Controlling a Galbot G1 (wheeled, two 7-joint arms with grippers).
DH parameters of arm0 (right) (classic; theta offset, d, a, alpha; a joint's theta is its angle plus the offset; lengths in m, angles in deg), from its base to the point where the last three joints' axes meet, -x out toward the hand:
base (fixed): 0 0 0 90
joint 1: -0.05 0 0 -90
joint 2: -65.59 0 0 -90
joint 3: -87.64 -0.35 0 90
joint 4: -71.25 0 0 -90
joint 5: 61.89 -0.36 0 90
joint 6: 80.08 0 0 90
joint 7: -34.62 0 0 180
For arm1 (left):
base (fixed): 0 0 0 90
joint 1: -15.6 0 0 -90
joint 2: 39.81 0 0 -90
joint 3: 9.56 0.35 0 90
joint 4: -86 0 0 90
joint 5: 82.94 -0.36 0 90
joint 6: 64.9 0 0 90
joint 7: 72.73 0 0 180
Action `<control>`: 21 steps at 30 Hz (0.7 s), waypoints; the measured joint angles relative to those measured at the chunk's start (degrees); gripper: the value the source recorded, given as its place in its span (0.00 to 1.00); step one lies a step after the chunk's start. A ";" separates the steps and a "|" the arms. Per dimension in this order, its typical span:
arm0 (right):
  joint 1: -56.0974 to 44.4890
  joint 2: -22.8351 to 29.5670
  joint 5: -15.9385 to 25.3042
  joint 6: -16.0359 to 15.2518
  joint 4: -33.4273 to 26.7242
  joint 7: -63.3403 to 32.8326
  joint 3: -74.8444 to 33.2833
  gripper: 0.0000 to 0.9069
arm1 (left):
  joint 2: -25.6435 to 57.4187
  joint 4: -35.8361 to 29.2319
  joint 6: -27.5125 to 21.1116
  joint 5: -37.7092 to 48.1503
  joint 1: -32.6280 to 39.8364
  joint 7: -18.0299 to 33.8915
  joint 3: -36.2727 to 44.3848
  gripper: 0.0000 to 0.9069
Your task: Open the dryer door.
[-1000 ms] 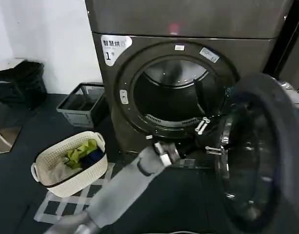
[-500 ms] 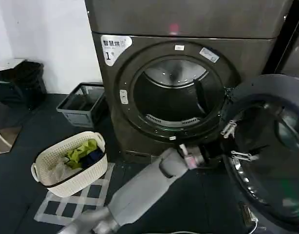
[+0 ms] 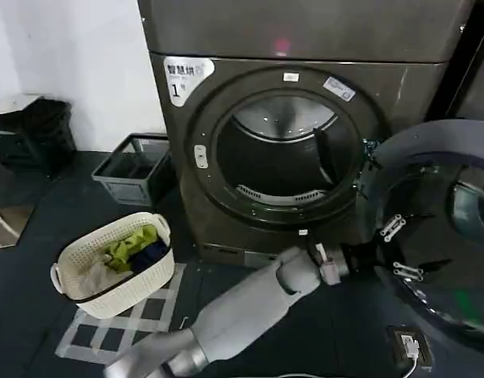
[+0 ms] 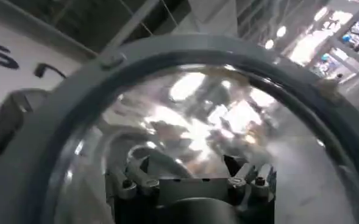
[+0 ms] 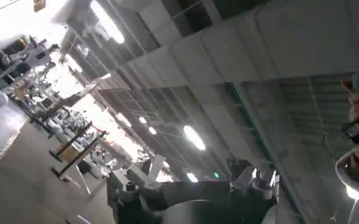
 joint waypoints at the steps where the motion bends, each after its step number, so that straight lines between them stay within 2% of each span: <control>1: 0.02 0.00 0.11 0.01 0.11 0.00 0.09 1.00 | 0.00 0.30 -0.65 -0.13 0.08 0.24 0.19 1.00; 12: 0.39 0.00 1.13 -0.09 0.99 -0.19 0.72 1.00 | -0.01 1.40 -6.28 0.17 0.47 0.84 1.29 1.00; 18: 0.55 0.00 1.17 -0.11 0.87 -0.01 0.84 1.00 | -0.01 -1.78 -14.34 2.57 -0.66 3.64 2.33 1.00; 21: 0.57 0.01 1.10 0.09 0.66 0.51 0.90 1.00 | -0.01 -4.09 -15.95 2.93 -1.53 3.77 2.31 1.00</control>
